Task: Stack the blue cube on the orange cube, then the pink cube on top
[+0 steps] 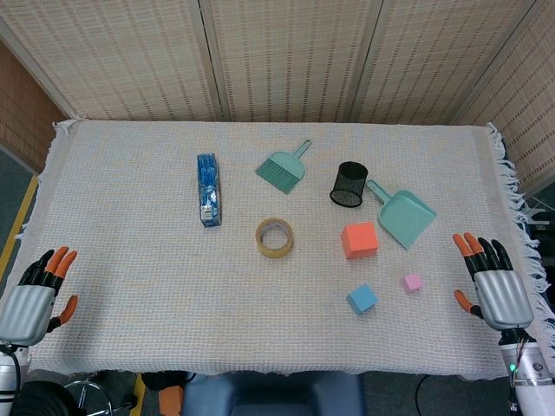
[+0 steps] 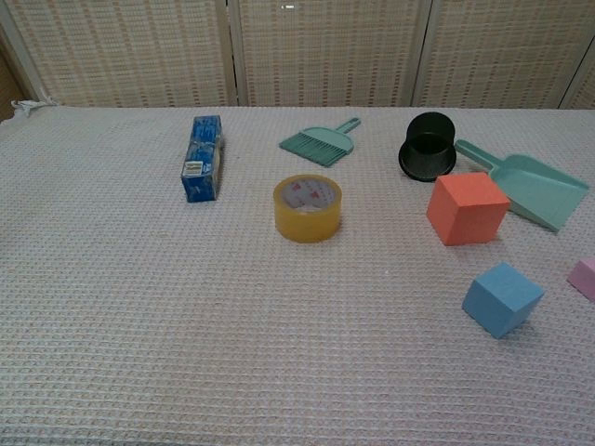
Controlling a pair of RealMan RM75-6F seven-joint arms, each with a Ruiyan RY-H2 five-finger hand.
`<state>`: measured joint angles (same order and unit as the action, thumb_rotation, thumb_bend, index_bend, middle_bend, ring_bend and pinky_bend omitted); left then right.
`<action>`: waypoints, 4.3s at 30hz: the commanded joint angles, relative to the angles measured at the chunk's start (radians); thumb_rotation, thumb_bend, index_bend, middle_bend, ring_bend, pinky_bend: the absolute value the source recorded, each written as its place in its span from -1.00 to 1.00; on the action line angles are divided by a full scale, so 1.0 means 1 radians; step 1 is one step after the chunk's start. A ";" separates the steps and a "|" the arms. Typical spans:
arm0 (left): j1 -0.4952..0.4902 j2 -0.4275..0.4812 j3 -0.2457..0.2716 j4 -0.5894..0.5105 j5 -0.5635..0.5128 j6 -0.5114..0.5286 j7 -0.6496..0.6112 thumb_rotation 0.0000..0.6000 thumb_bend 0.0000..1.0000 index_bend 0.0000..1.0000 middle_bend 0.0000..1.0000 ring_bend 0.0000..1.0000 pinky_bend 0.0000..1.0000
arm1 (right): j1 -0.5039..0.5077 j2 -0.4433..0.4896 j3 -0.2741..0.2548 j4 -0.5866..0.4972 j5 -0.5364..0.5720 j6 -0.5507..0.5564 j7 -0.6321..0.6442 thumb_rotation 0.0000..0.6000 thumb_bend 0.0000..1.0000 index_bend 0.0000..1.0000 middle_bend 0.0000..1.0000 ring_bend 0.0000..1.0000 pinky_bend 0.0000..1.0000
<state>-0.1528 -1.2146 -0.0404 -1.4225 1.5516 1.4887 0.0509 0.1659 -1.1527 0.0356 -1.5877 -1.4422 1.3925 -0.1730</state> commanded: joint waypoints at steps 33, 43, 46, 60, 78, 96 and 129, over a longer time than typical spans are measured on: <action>0.017 0.039 0.004 -0.067 -0.054 -0.032 0.027 1.00 -0.15 -1.00 -1.00 -1.00 -0.67 | 0.278 -0.202 -0.070 0.125 -0.157 -0.400 -0.127 1.00 -0.64 -0.44 -1.00 -1.00 -1.00; 0.018 0.055 0.005 -0.086 -0.061 -0.041 0.026 1.00 -0.12 -1.00 -1.00 -1.00 -0.66 | 0.263 -0.204 -0.053 0.114 -0.118 -0.353 -0.079 1.00 -0.64 -0.17 -1.00 -1.00 -1.00; 0.018 0.056 0.006 -0.089 -0.058 -0.042 0.025 1.00 -0.12 -1.00 -1.00 -1.00 -0.66 | 0.263 -0.181 -0.048 0.093 -0.119 -0.339 -0.058 1.00 -0.64 -0.15 -1.00 -1.00 -1.00; 0.012 0.057 0.009 -0.102 -0.064 -0.062 0.043 1.00 -0.11 -1.00 -1.00 -1.00 -0.65 | 0.346 -0.057 0.103 -0.040 0.070 -0.384 -0.117 1.00 -0.64 -0.15 -1.00 -1.00 -1.00; 0.011 0.077 0.007 -0.107 -0.068 -0.068 0.003 1.00 -0.11 -1.00 -1.00 -1.00 -0.64 | 0.481 -0.153 0.177 0.042 0.426 -0.465 -0.329 1.00 -0.64 -0.15 -1.00 -1.00 -1.00; 0.009 0.082 0.009 -0.112 -0.072 -0.078 0.003 1.00 -0.11 -1.00 -1.00 -1.00 -0.63 | 0.511 -0.174 0.142 0.033 0.494 -0.428 -0.382 1.00 -0.64 -0.21 -1.00 -1.00 -1.00; 0.009 0.076 0.010 -0.114 -0.077 -0.080 0.021 1.00 -0.11 -1.00 -1.00 -1.00 -0.63 | 0.382 0.019 -0.004 -0.133 0.317 -0.360 -0.199 1.00 -0.64 -0.93 -1.00 -1.00 -1.00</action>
<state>-0.1438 -1.1388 -0.0307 -1.5360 1.4743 1.4088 0.0720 0.5945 -1.1964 0.0789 -1.6680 -1.0679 1.0307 -0.4305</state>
